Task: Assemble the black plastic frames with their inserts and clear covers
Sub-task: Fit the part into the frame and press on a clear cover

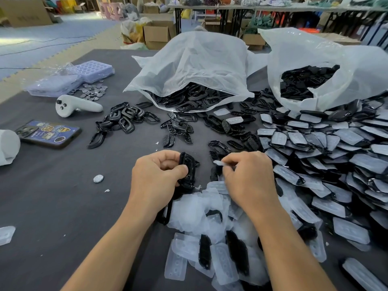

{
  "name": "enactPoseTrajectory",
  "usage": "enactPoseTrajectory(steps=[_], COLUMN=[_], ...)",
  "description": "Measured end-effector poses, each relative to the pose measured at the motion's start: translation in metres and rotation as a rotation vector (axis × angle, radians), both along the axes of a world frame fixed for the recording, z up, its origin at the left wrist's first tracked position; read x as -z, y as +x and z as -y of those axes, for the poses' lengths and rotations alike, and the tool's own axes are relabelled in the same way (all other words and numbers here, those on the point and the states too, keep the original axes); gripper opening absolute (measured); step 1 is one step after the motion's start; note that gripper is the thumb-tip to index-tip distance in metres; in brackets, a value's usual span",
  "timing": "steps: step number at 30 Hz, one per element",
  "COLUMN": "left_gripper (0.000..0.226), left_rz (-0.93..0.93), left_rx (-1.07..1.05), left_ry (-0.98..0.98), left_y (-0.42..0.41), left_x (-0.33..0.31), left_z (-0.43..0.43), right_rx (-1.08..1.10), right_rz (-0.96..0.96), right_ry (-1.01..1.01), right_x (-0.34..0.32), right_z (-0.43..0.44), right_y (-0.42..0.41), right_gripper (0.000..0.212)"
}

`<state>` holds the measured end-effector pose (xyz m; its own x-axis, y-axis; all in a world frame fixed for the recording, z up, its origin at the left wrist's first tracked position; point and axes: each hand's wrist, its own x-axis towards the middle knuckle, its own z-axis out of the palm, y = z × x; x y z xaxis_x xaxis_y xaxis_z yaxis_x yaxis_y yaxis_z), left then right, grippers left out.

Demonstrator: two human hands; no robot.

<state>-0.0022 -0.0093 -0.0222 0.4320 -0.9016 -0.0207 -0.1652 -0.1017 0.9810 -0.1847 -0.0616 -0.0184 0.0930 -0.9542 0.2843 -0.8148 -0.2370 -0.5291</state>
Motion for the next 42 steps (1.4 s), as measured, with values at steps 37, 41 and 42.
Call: enactPoseTrajectory(steps=[37, 41, 42], left_gripper=[0.033, 0.019, 0.020], left_rz=[-0.241, -0.315, -0.355], left_rx=[0.213, 0.211, 0.211], left_ry=[-0.053, -0.051, -0.053], left_y=[-0.007, -0.006, -0.004], left_x=[-0.012, -0.008, -0.007], left_z=[-0.007, -0.007, -0.006], right_rx=[-0.254, -0.197, -0.168], right_rz=[0.444, 0.559, 0.589], right_ry=[0.141, 0.186, 0.210], right_x=[-0.010, -0.007, -0.007], right_z=[-0.016, -0.015, -0.014], right_y=[0.010, 0.011, 0.012], right_gripper=[0.012, 0.012, 0.014])
